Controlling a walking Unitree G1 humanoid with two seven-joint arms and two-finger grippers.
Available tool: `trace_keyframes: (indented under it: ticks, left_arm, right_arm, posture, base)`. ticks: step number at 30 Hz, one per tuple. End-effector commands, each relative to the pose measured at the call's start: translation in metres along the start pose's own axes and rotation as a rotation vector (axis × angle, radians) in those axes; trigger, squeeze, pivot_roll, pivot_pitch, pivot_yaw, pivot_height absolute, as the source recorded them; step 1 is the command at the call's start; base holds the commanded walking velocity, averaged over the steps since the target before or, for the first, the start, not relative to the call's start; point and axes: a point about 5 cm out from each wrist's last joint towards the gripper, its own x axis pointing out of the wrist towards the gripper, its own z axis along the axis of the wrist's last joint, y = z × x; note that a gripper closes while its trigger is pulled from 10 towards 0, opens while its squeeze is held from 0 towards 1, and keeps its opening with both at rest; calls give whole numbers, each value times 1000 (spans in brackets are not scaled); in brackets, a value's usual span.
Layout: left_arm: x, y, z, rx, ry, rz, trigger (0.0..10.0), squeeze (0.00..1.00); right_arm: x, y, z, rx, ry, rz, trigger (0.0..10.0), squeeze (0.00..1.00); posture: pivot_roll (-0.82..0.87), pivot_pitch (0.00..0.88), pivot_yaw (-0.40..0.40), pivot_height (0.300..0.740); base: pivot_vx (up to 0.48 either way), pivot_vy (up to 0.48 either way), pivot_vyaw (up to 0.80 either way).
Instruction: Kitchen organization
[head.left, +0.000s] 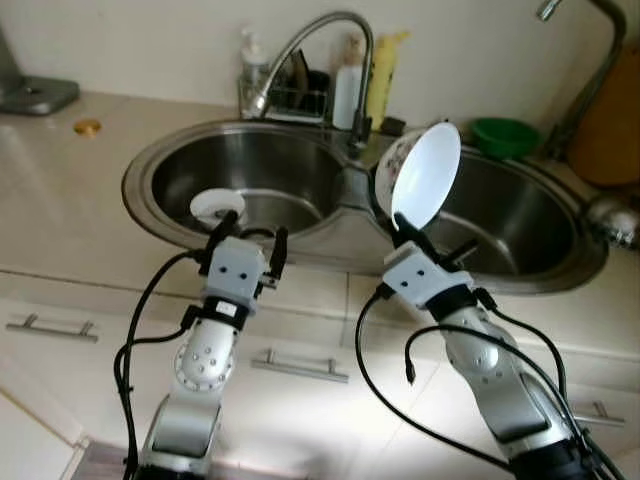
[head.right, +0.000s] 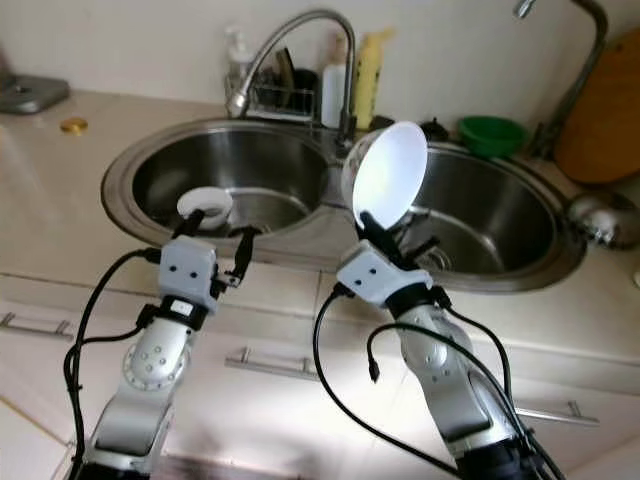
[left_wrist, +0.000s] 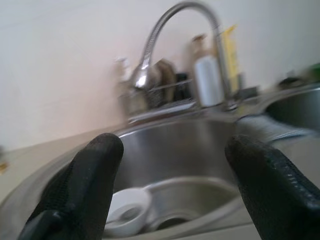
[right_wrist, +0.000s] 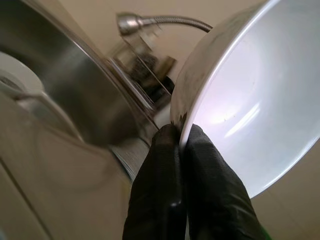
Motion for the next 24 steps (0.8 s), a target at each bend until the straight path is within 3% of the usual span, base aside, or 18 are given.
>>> trace_keyframes:
  ticks: [1,13,16,20,24]
  left_arm:
    - [1,-2,2,-3,-9,-7,10000,0]
    - [3,-2,2,-9,-14,-4,10000,0]
    - [4,-2,2,-7,-14,2,10000,0]
    - [4,-2,3,-7,-14,2,10000,0]
    - [4,-2,2,-6,-13,3,10000,0]
  right_arm:
    - [0,-7,1,5,-1,-15,10000,0]
    - [13,-25,-13,72,81,13,10000,0]
    - [20,-29,-28,118,183,66,10000,0]
    - [22,-28,-41,110,257,144,10000,0]
    - [24,-40,-65,101,382,229,10000,0]
  posture:
    - [93,0,-63,740]
    - [96,0,-70,740]
    - [97,0,-72,740]
    - [99,0,-74,740]
    - [103,0,-77,740]
  base:
    - [262,0,0]
    - [65,0,0]
    - [0,0,0]
    - [0,0,0]
    - [0,0,0]
